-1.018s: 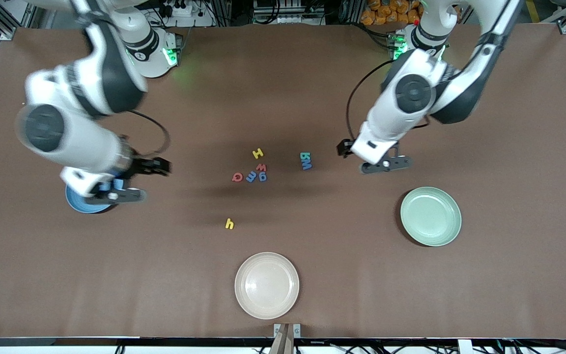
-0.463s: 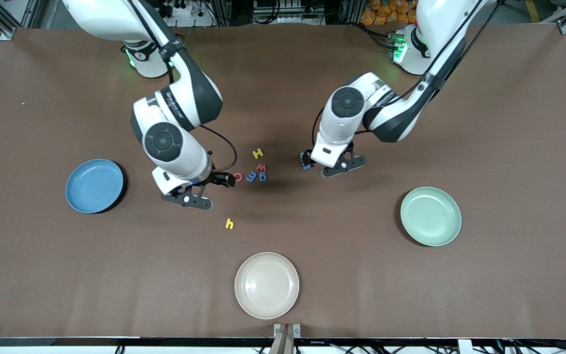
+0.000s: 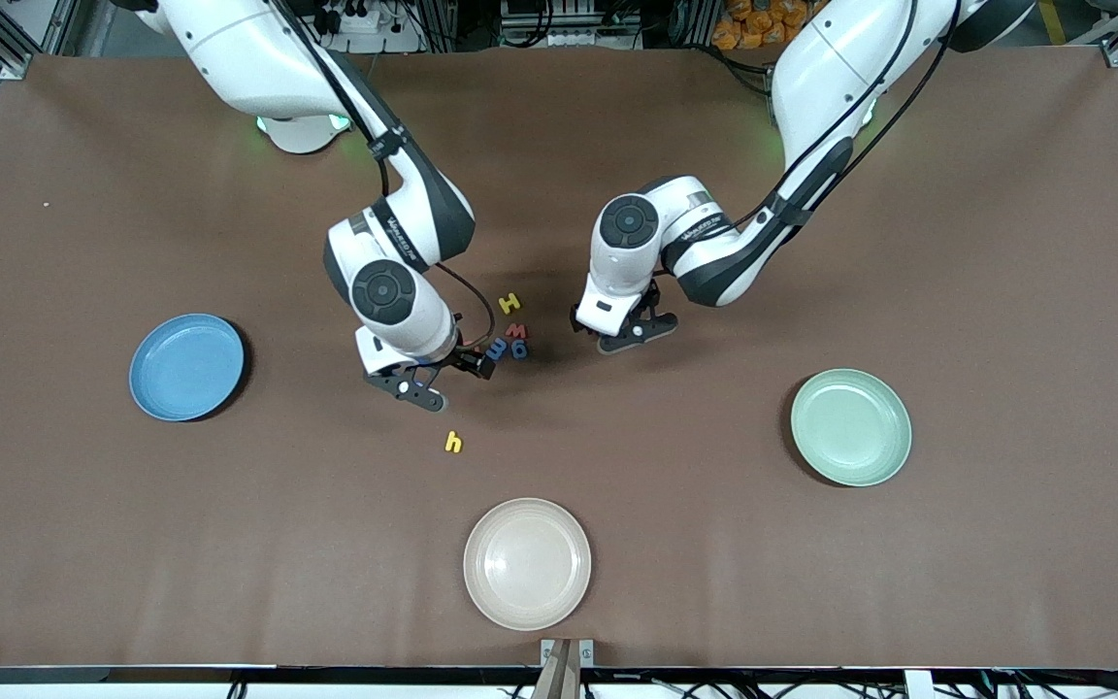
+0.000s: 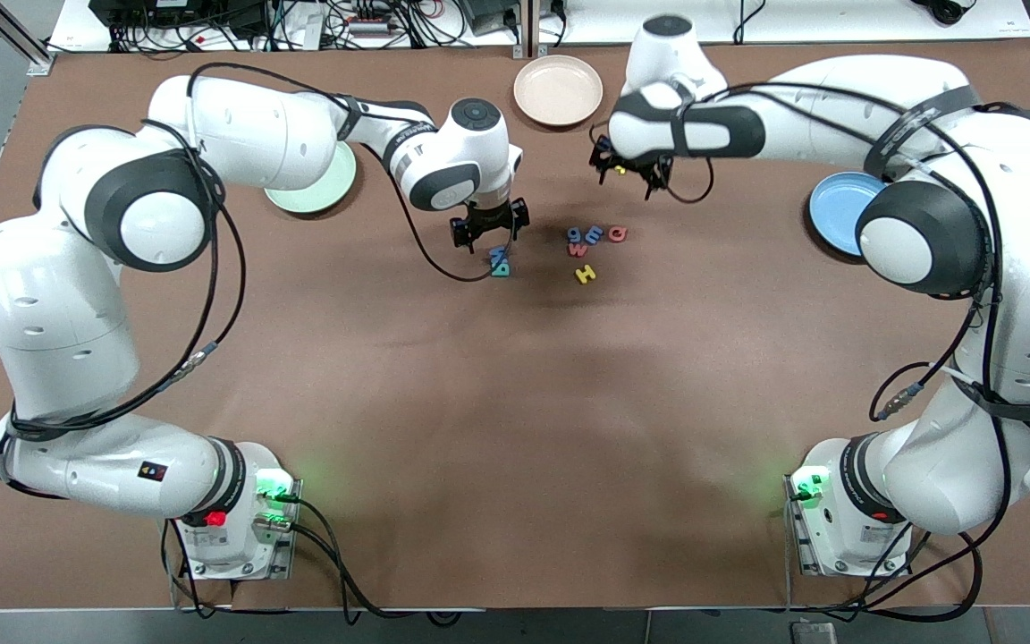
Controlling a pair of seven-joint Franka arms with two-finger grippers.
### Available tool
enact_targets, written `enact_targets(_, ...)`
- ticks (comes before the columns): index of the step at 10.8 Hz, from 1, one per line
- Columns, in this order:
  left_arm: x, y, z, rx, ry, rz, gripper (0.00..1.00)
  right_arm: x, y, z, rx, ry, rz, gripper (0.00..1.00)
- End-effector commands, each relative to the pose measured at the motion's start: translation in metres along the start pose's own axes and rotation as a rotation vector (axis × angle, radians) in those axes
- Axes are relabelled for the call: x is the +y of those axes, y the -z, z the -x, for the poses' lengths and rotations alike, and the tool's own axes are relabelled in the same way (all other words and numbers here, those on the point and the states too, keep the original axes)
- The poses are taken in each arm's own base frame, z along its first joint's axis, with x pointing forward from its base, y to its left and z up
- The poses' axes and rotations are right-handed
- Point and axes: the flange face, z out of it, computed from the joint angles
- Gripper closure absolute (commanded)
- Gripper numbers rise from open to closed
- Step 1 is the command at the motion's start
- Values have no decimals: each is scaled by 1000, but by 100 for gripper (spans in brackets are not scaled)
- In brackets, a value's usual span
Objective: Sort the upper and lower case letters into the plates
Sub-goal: 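Grasp the blue M with the left gripper while the right gripper reaches letters, then carry the M onto the green plate and open the left gripper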
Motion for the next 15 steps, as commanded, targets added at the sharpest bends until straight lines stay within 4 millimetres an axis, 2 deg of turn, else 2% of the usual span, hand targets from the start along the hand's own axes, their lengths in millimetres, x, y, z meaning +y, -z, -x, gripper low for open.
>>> enact_targets(1, 5, -6, 0, 32, -10, -8, 18, -4, -4, 21, 1, -93, -18, 0)
enact_targets(2, 4, -11, 1, 28, -15, -14, 21, -4, -8, 22, -11, -112, -16, 0)
enact_targets(3, 4, -14, 1, 26, -17, -15, 22, -8, -14, 32, -21, -106, -11, 0)
enact_targets(5, 4, -18, 0, 27, -21, -21, 24, -9, -16, 34, -22, -143, -23, 0)
enact_targets(8, 4, -24, 0, 21, -26, -23, 28, -15, -34, 40, -17, -215, -31, 0)
enact_targets(9, 5, -26, -2, 28, -37, -23, 34, -19, -36, 46, -12, -204, -36, 0)
enact_targets(11, 7, -27, -3, 29, -34, -21, 44, -18, -38, 46, -14, -206, -32, 0)
enact_targets(13, 9, -31, -2, 24, -31, -21, 46, -18, -49, 47, -14, -206, -27, 0)
enact_targets(14, 9, -30, -2, 26, -33, -20, 61, -15, -56, 48, -17, -208, -19, 0)
enact_targets(15, 8, -23, -8, 36, -24, -15, 100, -14, -59, 48, -20, -211, -13, 0)
